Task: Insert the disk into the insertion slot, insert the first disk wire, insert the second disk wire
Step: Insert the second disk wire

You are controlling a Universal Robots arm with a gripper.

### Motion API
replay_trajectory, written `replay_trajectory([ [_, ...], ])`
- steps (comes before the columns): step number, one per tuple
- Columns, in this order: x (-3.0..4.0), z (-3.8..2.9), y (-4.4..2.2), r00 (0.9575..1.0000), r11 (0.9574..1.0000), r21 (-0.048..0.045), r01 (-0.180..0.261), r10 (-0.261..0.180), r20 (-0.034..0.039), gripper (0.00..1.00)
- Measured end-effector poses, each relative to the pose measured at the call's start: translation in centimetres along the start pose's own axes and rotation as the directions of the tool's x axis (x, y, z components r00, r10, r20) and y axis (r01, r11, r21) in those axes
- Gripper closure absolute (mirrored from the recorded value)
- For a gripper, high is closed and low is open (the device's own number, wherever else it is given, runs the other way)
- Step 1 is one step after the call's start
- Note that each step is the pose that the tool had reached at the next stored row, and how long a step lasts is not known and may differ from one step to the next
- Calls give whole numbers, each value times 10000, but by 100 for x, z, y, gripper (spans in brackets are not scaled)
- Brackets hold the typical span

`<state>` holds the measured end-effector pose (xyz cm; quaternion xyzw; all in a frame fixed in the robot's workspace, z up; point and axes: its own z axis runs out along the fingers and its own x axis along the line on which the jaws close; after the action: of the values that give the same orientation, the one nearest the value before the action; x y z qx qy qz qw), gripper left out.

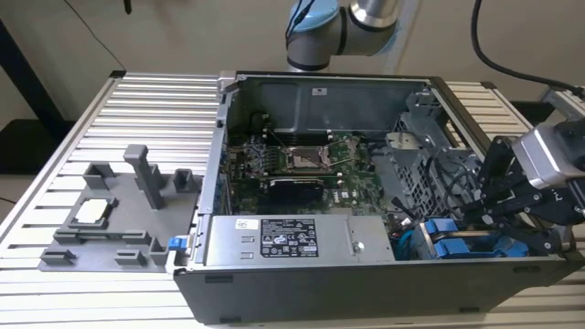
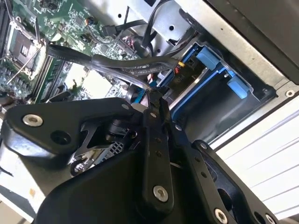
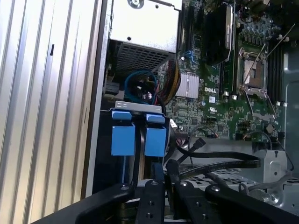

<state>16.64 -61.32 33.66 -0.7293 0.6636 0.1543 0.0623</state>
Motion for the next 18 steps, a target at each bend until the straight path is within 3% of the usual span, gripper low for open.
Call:
replay_trajectory([
  [4,3,0,-23,10000,10000,-72,-67,67,16,85],
  [11,11,-7,-67,9999,9995,-279,-156,157,52,85],
  [18,24,-3,-90,9996,9993,-264,-274,276,73,85],
])
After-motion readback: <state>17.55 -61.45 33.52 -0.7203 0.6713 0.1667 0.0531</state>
